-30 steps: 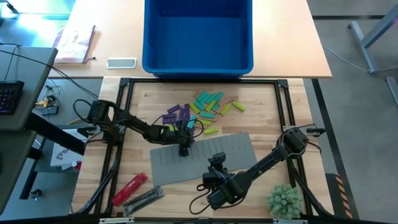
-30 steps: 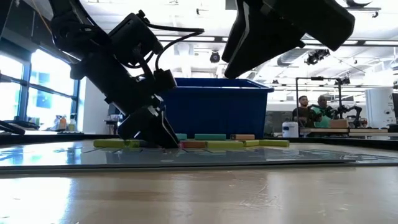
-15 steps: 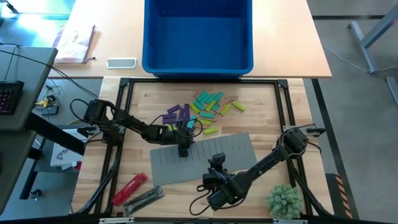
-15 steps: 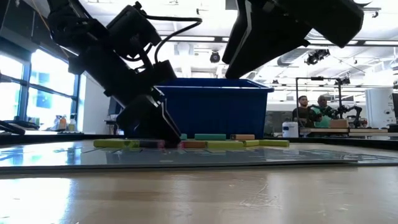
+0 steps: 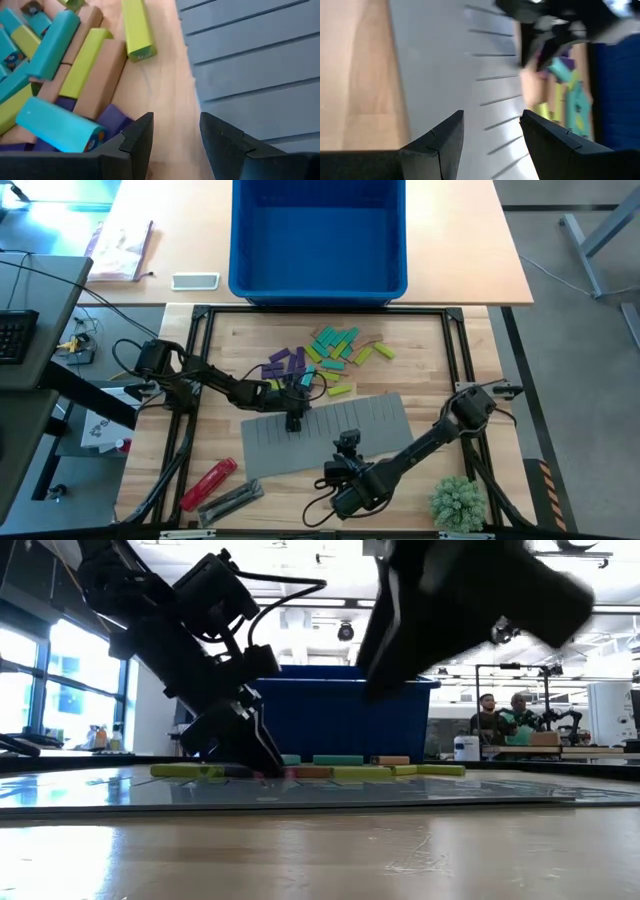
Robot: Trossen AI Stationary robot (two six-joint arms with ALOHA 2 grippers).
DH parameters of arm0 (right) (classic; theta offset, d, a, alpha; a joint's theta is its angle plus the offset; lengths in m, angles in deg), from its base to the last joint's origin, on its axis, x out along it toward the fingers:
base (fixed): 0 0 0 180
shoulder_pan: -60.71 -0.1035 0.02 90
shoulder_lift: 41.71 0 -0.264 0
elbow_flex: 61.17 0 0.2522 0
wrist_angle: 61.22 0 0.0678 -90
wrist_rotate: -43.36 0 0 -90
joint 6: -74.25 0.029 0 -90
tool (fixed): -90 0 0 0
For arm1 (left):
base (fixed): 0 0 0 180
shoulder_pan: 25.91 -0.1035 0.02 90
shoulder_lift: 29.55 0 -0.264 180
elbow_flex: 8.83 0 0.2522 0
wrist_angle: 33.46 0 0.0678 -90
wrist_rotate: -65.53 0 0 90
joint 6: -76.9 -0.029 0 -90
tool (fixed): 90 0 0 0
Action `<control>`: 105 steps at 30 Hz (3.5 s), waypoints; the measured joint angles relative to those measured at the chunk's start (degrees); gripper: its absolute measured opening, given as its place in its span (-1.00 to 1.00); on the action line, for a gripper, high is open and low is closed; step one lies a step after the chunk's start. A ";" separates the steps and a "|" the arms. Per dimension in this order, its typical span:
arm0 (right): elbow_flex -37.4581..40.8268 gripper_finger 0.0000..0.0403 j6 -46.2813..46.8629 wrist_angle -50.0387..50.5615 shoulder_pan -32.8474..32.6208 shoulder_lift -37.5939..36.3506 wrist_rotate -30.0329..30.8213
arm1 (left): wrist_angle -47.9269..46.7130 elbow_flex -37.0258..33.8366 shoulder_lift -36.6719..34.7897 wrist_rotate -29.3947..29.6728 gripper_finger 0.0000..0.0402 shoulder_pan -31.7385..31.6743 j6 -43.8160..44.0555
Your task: Sort blocks
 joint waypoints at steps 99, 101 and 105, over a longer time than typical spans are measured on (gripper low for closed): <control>0.35 -0.09 0.11 -5.61 -3.76 7.94 -4.72 | -4.86 2.39 0.33 -0.87 -0.28 5.25 1.26; 0.35 -0.09 0.00 -5.70 -3.75 7.94 -4.55 | -4.39 2.82 0.33 -0.85 -0.28 5.72 0.90; 0.35 -0.09 0.15 -5.76 -3.77 7.94 -4.41 | -4.23 2.97 0.37 -0.24 -0.28 6.62 0.90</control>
